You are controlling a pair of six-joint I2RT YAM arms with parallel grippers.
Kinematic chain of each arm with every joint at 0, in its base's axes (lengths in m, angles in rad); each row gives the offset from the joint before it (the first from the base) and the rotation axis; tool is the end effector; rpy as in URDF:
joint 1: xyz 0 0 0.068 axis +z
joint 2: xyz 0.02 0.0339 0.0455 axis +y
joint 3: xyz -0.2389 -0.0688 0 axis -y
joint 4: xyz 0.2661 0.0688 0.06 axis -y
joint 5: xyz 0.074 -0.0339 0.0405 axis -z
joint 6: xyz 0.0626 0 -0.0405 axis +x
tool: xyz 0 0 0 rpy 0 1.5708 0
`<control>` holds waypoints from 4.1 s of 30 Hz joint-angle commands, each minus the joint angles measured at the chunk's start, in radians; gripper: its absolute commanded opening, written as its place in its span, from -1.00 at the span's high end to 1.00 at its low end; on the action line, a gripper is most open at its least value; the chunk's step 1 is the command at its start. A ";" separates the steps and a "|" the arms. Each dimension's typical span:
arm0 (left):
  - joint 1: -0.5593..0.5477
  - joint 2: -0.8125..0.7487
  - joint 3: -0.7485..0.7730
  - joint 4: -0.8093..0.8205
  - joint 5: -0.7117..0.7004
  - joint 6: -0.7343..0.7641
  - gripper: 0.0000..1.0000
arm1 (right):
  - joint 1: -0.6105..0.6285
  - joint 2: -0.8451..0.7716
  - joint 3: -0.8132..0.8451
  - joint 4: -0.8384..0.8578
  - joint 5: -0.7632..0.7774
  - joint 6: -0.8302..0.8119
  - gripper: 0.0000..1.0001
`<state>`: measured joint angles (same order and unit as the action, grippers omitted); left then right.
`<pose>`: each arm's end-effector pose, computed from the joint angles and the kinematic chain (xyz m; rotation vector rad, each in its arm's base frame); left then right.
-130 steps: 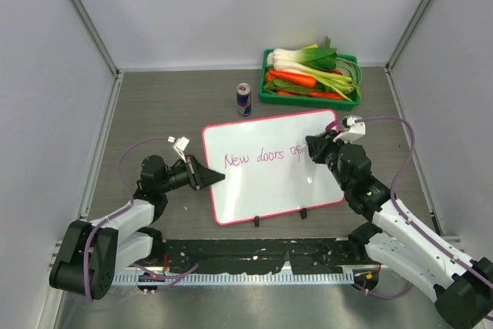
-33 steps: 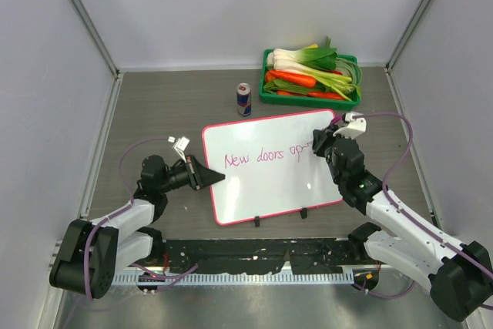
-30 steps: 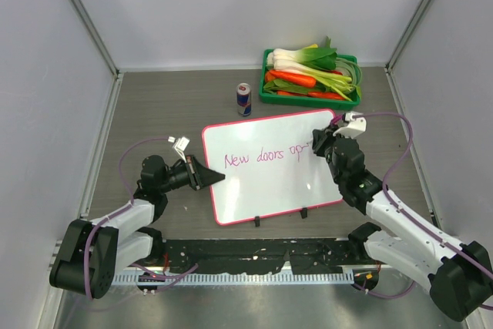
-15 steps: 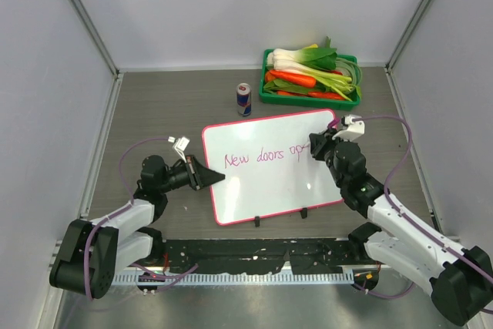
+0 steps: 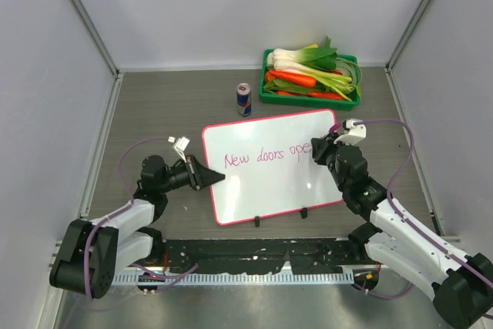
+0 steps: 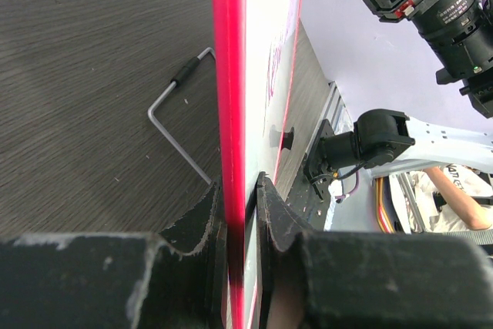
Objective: Write a sentence on the whiteboard
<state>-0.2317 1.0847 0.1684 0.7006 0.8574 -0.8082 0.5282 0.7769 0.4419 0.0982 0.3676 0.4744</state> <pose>0.2133 -0.0990 0.1255 0.1263 1.9669 -1.4732 0.2267 0.1063 0.2191 0.2136 1.7954 0.3853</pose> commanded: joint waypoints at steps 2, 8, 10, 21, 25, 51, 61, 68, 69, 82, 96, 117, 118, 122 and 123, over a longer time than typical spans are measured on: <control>-0.008 0.015 0.006 -0.036 -0.063 0.110 1.00 | 0.000 0.001 -0.002 -0.060 0.059 -0.008 0.98; -0.006 0.014 0.006 -0.038 -0.063 0.112 1.00 | 0.001 0.019 0.035 -0.048 0.083 -0.019 0.97; -0.008 0.015 0.006 -0.039 -0.063 0.109 1.00 | 0.000 0.022 0.049 -0.043 0.085 -0.026 0.98; -0.006 0.017 0.008 -0.039 -0.061 0.110 1.00 | 0.001 -0.048 0.078 -0.018 0.094 -0.040 0.97; -0.006 0.018 0.008 -0.038 -0.058 0.110 1.00 | 0.000 -0.050 0.067 -0.012 0.120 -0.049 0.98; -0.008 0.015 0.008 -0.039 -0.063 0.109 1.00 | -0.004 0.044 0.050 0.087 0.131 -0.025 0.97; -0.008 0.014 0.008 -0.041 -0.060 0.112 1.00 | -0.002 0.002 0.015 0.018 0.117 -0.019 0.97; -0.006 0.015 0.008 -0.039 -0.061 0.112 1.00 | -0.002 -0.022 -0.019 -0.015 0.084 -0.007 0.97; -0.008 0.015 0.008 -0.039 -0.061 0.112 1.00 | -0.002 -0.024 -0.022 -0.017 0.080 -0.005 0.98; -0.008 0.014 0.008 -0.041 -0.061 0.112 1.00 | -0.004 -0.008 0.011 0.011 0.108 -0.022 0.97; -0.008 0.011 0.006 -0.042 -0.061 0.110 1.00 | -0.005 0.055 0.064 0.066 0.159 -0.048 0.97; -0.006 0.011 0.006 -0.041 -0.061 0.112 1.00 | -0.011 0.018 0.018 -0.021 0.131 -0.026 0.97; -0.006 0.011 0.008 -0.041 -0.063 0.112 1.00 | -0.010 0.016 0.017 -0.025 0.128 -0.028 0.97; -0.008 0.012 0.006 -0.043 -0.063 0.112 1.00 | -0.011 0.004 0.006 -0.040 0.114 -0.020 0.97; -0.009 0.014 0.006 -0.043 -0.063 0.112 1.00 | -0.011 -0.001 0.001 -0.044 0.116 -0.020 0.97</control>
<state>-0.2337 1.0847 0.1684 0.7002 0.8577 -0.8074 0.5213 0.7902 0.4603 0.0917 0.4915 0.4480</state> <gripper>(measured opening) 0.166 0.189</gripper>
